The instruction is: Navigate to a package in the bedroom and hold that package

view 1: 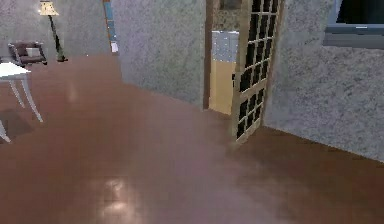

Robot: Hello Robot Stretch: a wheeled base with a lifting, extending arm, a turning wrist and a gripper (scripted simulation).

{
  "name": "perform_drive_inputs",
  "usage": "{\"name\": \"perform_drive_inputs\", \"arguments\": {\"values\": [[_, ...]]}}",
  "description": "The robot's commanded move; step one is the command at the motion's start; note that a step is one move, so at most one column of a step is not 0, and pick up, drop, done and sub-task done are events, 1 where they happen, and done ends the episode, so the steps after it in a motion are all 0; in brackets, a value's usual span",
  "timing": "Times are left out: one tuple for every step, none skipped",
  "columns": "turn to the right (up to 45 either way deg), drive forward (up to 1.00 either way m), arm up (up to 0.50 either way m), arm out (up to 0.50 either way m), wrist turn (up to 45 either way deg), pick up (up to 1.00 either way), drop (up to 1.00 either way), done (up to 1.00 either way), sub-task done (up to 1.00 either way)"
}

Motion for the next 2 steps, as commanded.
{"name": "perform_drive_inputs", "arguments": {"values": [[0.0, 1.00, 0.00, 0.00, 0.0, 0.00, 0.00, 0.00, 0.00], [0.0, 1.00, 0.00, 0.00, 0.0, 0.00, 0.00, 0.00, 0.00]]}}
